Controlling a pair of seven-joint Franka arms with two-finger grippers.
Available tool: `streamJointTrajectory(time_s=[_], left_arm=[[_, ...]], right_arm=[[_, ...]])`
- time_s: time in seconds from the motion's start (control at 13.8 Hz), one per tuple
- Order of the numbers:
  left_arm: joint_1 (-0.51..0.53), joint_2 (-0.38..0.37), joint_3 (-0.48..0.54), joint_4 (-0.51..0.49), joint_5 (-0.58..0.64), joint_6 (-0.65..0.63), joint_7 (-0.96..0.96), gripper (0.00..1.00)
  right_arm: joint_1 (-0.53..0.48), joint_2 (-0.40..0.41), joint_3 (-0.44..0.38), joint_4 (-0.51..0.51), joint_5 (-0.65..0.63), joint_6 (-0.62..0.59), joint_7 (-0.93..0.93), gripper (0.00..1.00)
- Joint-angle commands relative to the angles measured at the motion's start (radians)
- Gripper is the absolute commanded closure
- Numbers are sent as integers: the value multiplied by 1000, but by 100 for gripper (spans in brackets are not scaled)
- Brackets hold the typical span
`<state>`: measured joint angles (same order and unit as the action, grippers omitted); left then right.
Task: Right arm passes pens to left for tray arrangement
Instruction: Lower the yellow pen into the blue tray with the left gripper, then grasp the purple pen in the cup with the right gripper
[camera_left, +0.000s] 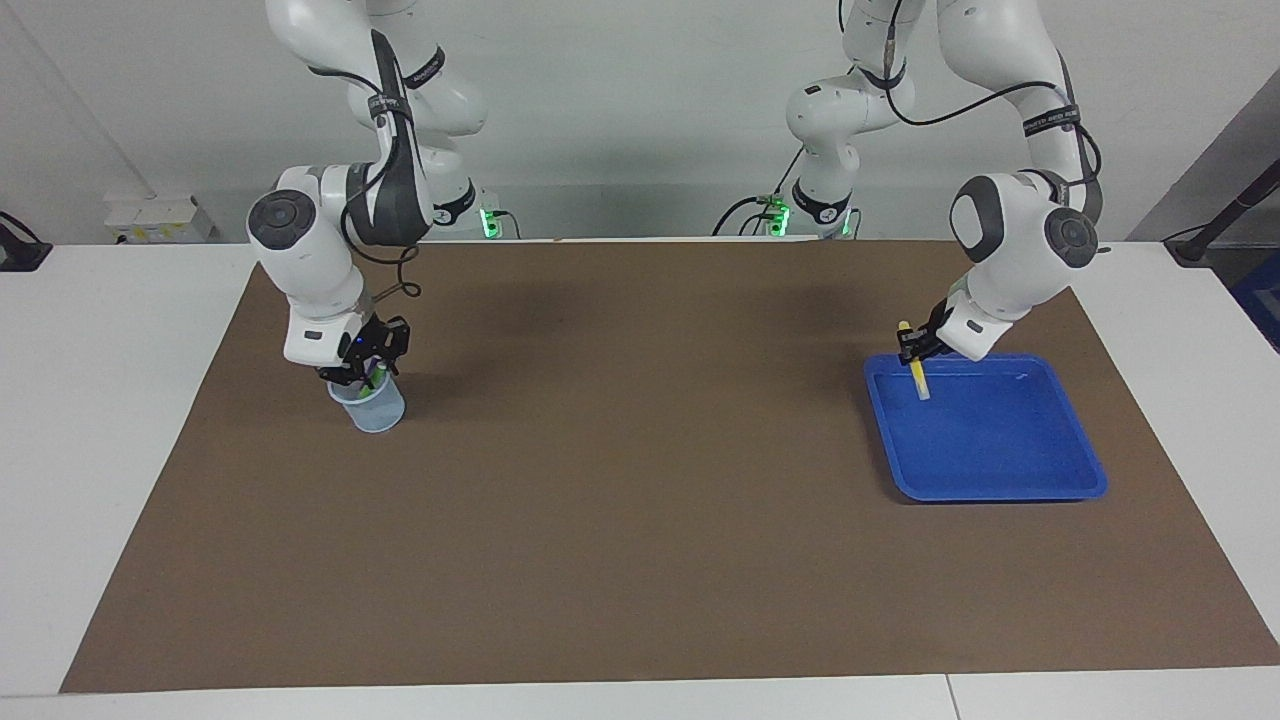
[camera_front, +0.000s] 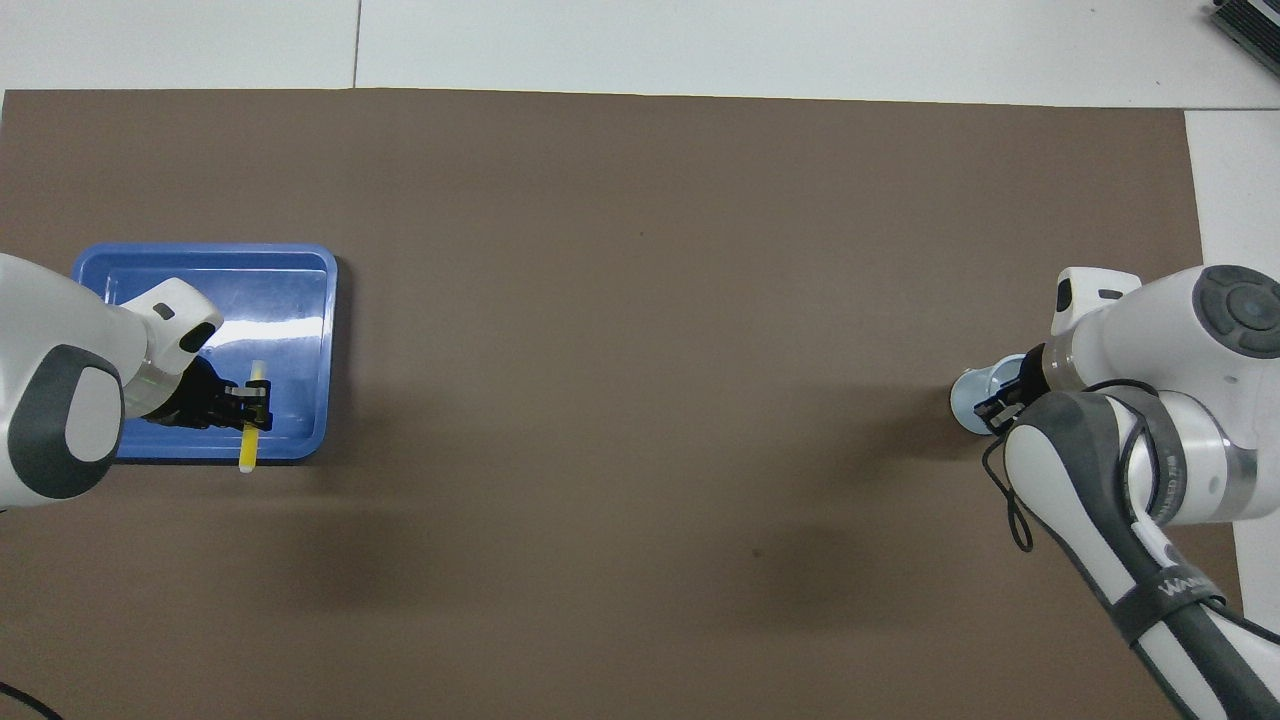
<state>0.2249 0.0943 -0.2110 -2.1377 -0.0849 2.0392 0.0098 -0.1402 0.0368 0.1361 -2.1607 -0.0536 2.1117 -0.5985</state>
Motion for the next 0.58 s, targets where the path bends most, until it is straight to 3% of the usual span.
streamJointTrajectory(time_s=[0.0, 0.07, 0.22, 0.36, 0.51], left_arm=[[8, 65, -4, 25, 27, 48, 6, 100], [8, 79, -5, 36, 34, 62, 4, 100], [2, 111, -4, 59, 34, 70, -2, 100], [-1, 128, -4, 80, 34, 78, -11, 100], [-4, 150, -4, 94, 34, 84, -16, 100]], right_arm=[[-19, 5, 14, 33, -2, -64, 2, 58], [-18, 3, 16, 35, 0, -67, 3, 47], [-18, 3, 16, 35, 3, -72, 15, 43], [-18, 3, 16, 42, 3, -73, 17, 46], [-19, 6, 16, 48, 3, -75, 16, 57]])
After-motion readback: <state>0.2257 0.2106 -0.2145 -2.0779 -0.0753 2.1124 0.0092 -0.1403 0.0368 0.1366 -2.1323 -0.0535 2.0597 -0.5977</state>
